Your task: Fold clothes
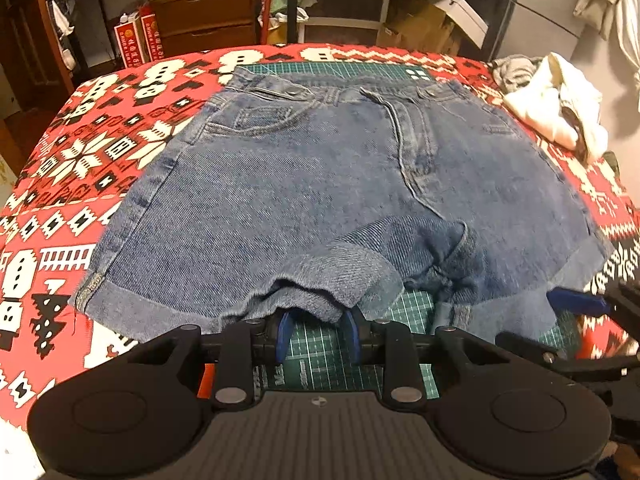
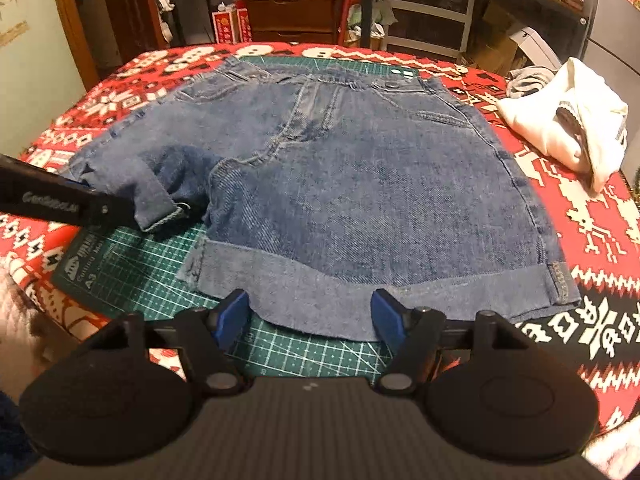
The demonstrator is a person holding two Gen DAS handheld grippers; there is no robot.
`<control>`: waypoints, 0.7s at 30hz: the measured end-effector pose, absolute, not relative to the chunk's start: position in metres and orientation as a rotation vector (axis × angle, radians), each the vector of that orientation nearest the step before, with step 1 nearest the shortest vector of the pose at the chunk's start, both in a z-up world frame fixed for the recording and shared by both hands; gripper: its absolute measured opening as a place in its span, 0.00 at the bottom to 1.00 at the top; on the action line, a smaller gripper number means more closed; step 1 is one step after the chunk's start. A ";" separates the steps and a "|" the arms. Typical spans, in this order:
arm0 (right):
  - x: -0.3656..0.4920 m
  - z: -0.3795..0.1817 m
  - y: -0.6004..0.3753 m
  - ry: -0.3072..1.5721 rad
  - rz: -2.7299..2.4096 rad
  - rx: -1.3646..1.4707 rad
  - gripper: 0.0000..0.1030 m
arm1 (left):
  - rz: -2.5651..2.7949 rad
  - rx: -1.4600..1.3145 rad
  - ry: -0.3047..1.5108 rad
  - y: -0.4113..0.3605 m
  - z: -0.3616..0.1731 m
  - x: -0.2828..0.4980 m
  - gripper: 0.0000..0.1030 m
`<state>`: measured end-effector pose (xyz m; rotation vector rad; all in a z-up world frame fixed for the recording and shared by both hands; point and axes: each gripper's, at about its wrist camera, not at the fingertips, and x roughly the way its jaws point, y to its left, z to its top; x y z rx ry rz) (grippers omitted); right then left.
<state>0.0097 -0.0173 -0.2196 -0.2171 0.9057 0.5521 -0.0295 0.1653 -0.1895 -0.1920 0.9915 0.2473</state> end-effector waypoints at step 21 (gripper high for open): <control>-0.004 -0.219 -0.007 0.991 0.736 -0.186 0.62 | 0.291 -0.176 0.942 0.168 -0.172 -0.020 0.26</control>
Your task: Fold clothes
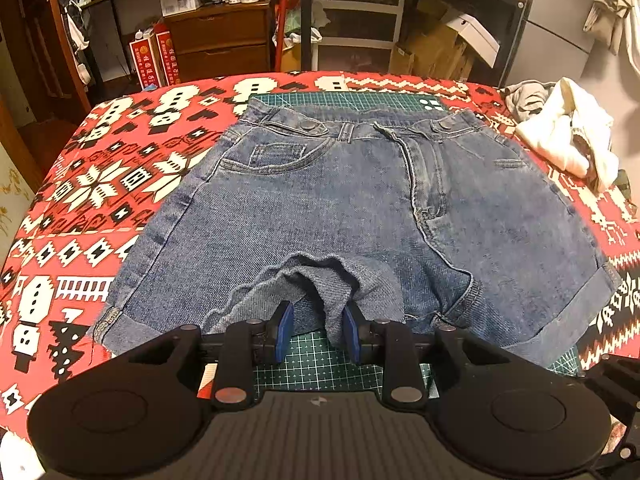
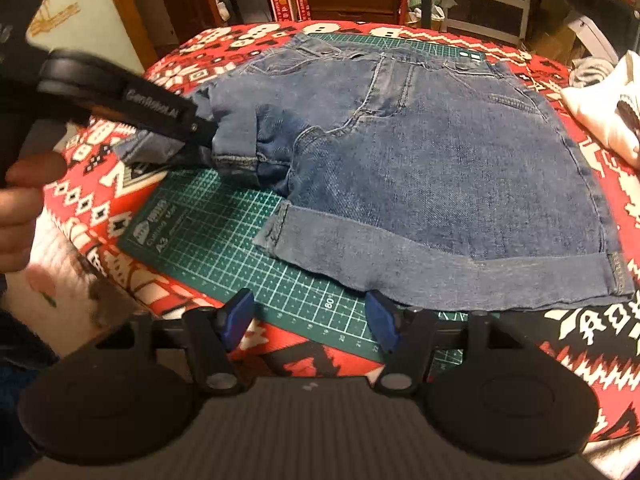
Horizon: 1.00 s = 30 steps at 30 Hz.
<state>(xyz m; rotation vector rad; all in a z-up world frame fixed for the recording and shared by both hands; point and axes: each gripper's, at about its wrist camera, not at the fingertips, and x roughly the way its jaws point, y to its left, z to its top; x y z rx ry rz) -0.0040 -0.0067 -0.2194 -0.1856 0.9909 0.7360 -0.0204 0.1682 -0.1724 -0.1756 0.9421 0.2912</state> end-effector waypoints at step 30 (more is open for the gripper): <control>0.006 -0.218 -0.004 0.973 0.698 -0.134 0.40 | 0.261 -0.160 1.011 0.151 -0.190 -0.059 0.26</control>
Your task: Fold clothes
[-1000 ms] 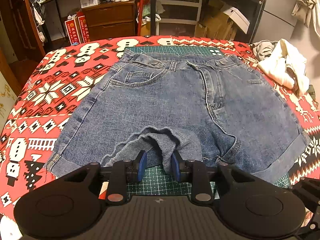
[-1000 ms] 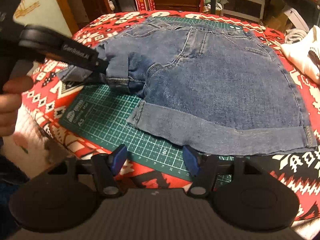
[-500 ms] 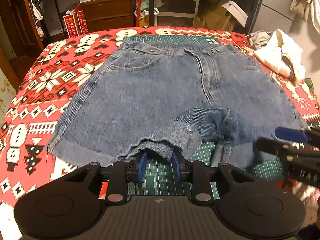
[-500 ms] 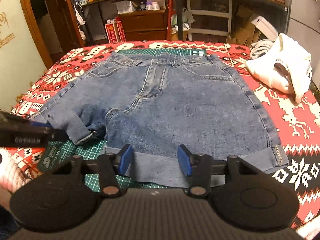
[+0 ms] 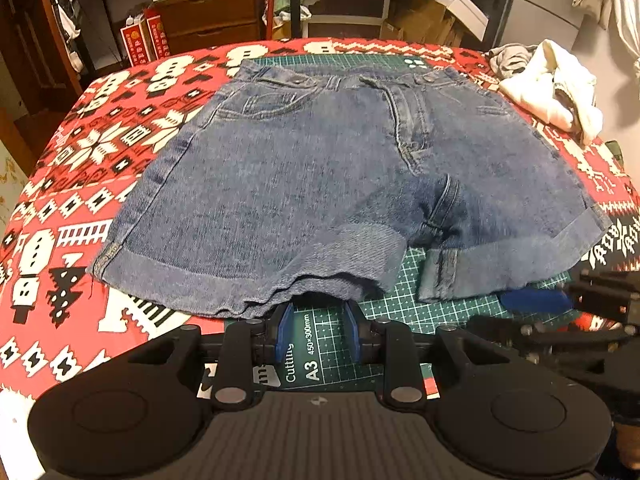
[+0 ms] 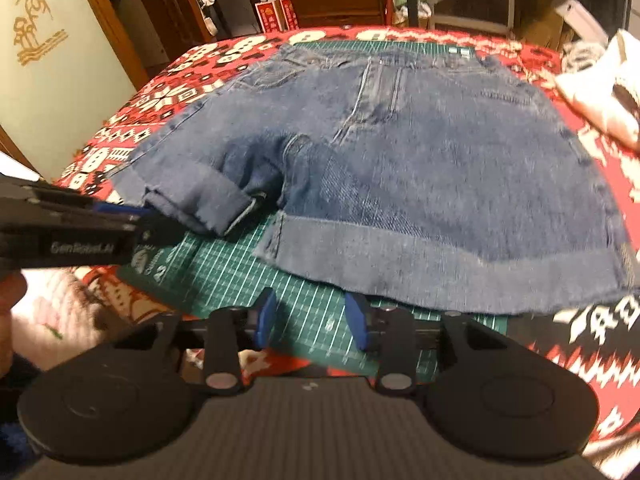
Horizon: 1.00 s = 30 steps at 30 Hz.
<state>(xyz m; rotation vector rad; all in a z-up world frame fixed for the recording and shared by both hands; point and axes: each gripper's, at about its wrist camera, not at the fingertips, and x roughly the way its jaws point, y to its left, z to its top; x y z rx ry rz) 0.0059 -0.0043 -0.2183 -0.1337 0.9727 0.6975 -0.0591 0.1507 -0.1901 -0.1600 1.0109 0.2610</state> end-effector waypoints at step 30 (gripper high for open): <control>0.008 -0.200 -0.015 0.872 0.687 -0.073 0.05 | 0.105 -0.243 0.972 0.142 -0.190 -0.045 0.14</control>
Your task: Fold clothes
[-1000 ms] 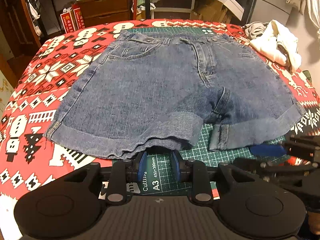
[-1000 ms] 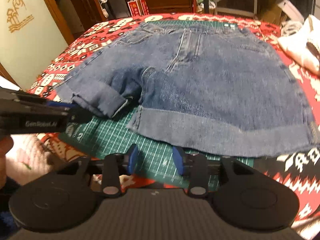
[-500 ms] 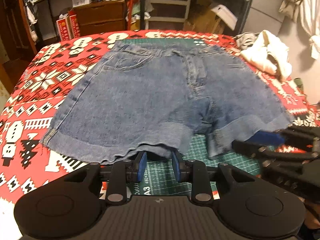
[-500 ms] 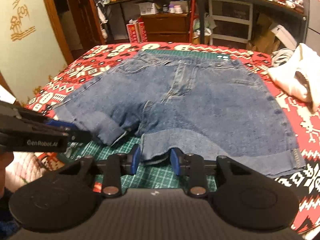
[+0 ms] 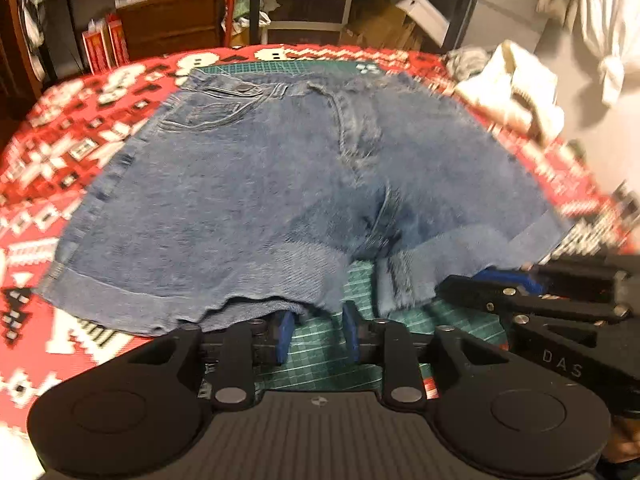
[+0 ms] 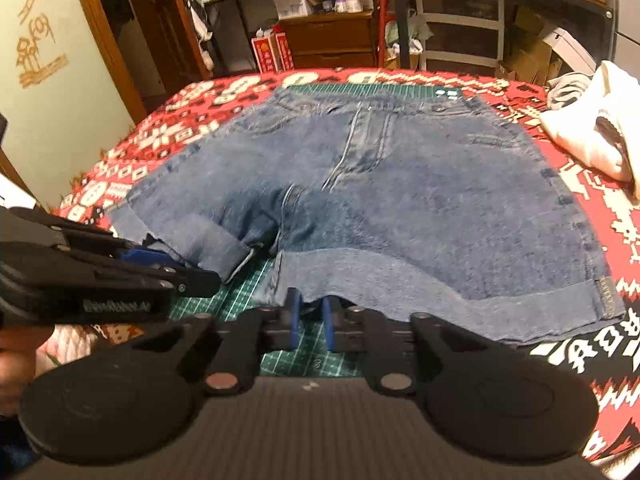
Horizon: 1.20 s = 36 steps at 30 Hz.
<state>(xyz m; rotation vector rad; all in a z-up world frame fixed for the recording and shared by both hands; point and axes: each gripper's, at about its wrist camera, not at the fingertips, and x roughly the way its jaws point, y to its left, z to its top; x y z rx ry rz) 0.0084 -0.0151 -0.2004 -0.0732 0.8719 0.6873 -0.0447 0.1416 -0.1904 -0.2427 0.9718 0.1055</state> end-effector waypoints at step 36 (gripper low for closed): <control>0.000 -0.194 -0.026 0.969 0.818 -0.056 0.25 | -0.026 -0.186 1.073 0.121 -0.197 -0.061 0.25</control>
